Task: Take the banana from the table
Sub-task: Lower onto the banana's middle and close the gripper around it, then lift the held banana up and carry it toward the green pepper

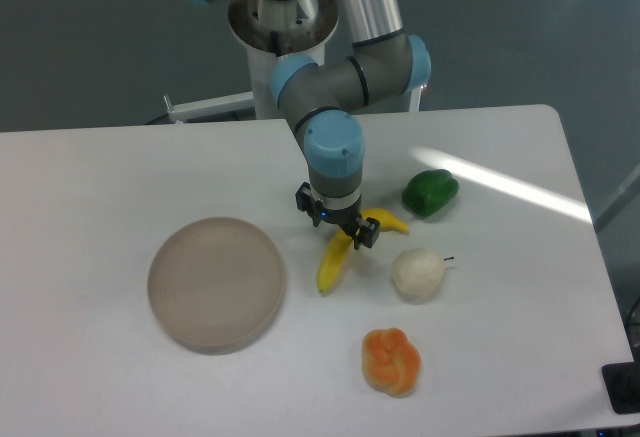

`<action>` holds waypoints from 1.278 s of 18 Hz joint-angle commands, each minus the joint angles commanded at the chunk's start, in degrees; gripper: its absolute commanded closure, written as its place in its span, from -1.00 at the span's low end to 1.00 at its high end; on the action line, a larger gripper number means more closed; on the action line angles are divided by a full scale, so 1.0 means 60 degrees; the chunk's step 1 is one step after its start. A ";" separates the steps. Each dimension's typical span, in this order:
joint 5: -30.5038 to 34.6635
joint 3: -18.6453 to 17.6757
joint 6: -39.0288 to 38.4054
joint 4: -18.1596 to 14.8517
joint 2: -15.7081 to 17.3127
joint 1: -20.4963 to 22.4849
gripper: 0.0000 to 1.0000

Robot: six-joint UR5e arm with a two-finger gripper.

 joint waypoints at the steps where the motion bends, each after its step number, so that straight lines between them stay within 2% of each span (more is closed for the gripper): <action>1: 0.0014 0.0015 0.0000 -0.0015 0.0000 0.0001 0.28; 6: 0.0015 0.0117 0.0103 -0.0015 0.0044 0.0146 0.43; 9: 0.0029 0.0220 0.0117 -0.0058 0.0175 0.0235 0.44; 12: 0.0059 0.0424 0.0861 -0.0102 0.0555 0.0511 0.44; 15: -0.0015 0.0936 0.1288 -0.0365 0.0908 0.1098 0.44; 17: -0.0029 0.1360 0.1609 -0.0730 0.1127 0.1478 0.44; 20: -0.0073 0.2078 0.2473 -0.1273 0.1143 0.1889 0.42; 23: -0.0117 0.2825 0.2710 -0.1727 0.1056 0.2124 0.42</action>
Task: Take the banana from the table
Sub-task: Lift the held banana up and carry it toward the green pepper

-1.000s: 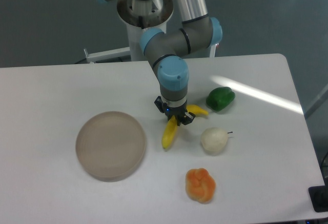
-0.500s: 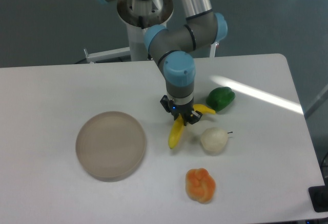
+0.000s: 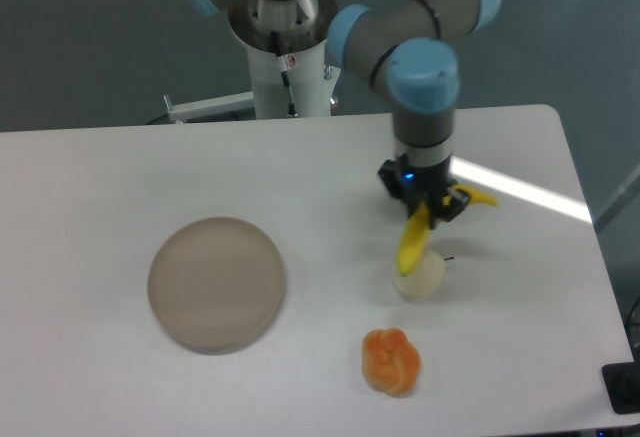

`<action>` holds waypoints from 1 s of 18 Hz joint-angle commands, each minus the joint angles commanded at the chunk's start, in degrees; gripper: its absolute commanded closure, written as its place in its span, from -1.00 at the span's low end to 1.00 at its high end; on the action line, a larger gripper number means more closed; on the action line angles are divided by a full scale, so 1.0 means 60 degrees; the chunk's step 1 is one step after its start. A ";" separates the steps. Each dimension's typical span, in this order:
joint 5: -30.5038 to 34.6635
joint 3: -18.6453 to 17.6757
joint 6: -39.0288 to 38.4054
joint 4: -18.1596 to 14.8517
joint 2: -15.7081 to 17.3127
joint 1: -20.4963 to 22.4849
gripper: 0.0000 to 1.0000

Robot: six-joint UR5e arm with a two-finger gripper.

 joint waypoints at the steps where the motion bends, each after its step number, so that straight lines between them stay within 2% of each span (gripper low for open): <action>1: -0.0116 0.0235 0.0000 -0.0147 -0.0059 0.0073 0.42; 14: -0.0527 0.1247 -0.0015 -0.0061 -0.0967 -0.0014 0.42; 18: -0.0527 0.1380 -0.0029 -0.0075 -0.0982 0.0000 0.42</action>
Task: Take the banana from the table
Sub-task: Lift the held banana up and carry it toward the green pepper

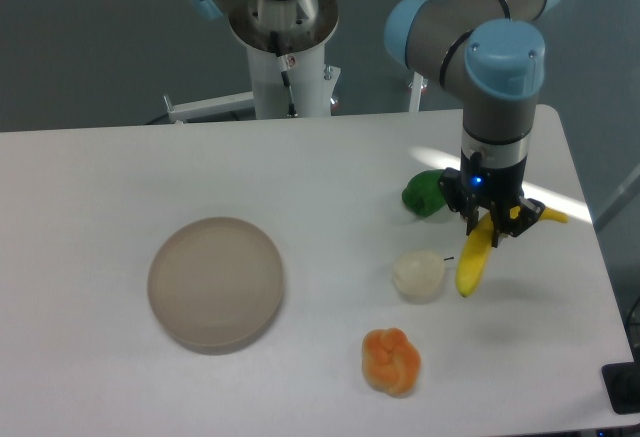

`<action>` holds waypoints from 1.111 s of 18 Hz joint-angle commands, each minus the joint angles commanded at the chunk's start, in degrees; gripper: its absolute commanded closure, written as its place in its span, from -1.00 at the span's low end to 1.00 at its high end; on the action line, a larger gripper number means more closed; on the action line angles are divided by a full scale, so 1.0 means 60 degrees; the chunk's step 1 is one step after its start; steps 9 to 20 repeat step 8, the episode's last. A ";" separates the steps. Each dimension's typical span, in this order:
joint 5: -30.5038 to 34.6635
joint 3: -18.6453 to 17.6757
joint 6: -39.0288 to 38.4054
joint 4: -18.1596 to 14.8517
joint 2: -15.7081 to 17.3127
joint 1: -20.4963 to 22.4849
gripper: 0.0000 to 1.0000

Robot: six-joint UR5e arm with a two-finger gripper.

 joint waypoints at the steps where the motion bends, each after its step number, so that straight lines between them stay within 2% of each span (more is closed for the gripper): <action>1: 0.0000 0.0015 0.0000 0.0000 0.0000 0.0000 0.42; 20: 0.0000 0.0000 -0.0088 0.0000 -0.0015 0.0015 0.42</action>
